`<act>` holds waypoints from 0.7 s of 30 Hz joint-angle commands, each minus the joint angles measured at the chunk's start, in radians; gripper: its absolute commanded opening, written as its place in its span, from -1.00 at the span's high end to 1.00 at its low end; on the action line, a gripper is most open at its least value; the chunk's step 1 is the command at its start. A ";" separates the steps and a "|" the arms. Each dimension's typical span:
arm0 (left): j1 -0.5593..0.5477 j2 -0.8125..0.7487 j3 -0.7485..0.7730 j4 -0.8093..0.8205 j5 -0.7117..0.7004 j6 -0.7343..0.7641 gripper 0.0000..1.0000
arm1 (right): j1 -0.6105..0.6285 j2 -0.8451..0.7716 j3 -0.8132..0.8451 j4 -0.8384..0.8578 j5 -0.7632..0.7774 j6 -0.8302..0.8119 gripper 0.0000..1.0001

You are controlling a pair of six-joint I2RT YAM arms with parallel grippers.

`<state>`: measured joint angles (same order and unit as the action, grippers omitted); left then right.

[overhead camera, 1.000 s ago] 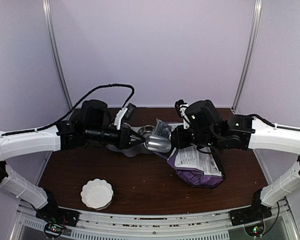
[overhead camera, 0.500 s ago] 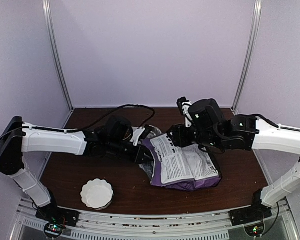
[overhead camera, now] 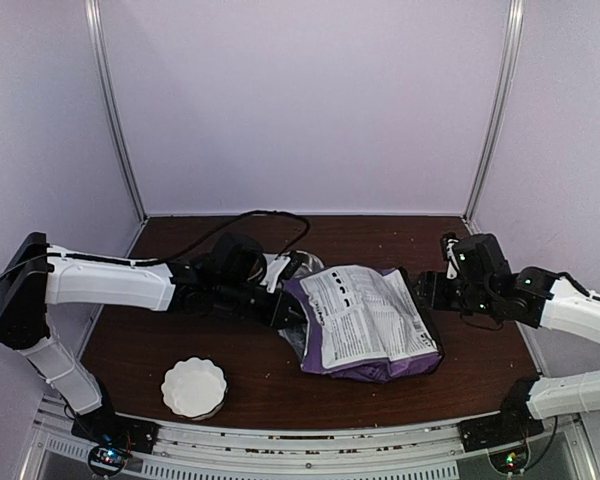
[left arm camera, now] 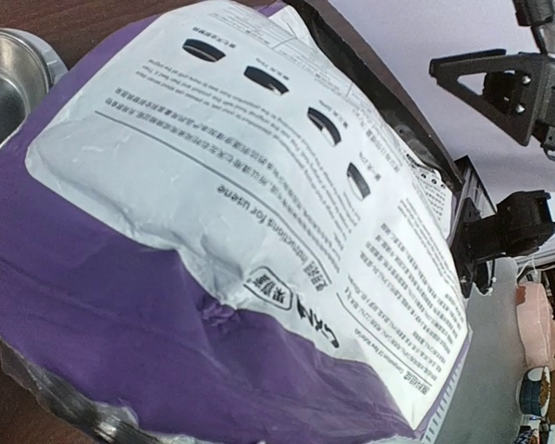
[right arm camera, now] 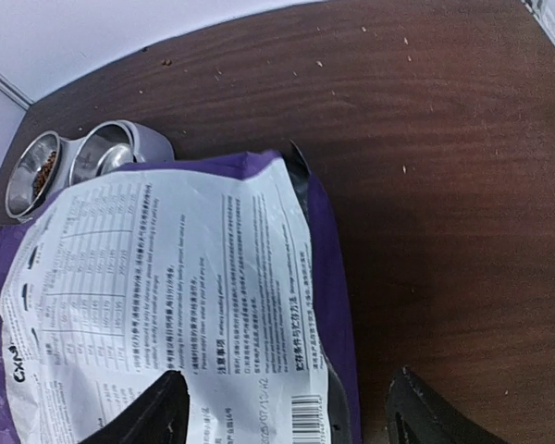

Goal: Serve the pet food

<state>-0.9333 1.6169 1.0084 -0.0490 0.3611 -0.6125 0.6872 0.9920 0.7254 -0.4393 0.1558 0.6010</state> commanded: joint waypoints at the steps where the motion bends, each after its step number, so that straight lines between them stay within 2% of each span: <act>1: 0.001 0.005 -0.010 0.076 -0.010 -0.010 1.00 | -0.070 -0.030 -0.076 0.062 -0.140 0.045 -0.43; 10: -0.001 0.009 -0.038 0.083 -0.031 -0.013 1.00 | -0.110 0.034 -0.176 0.122 -0.207 0.060 -0.09; 17: -0.002 0.070 -0.071 0.179 -0.034 -0.021 1.00 | -0.105 0.136 -0.218 0.190 -0.357 0.081 0.47; 21: -0.010 0.139 -0.046 0.236 -0.037 -0.027 1.00 | -0.078 0.166 -0.222 0.210 -0.395 0.094 0.67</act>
<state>-0.9333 1.6997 0.9497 0.0647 0.3347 -0.6289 0.5884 1.1336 0.5243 -0.2630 -0.1562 0.6777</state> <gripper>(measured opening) 0.105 0.193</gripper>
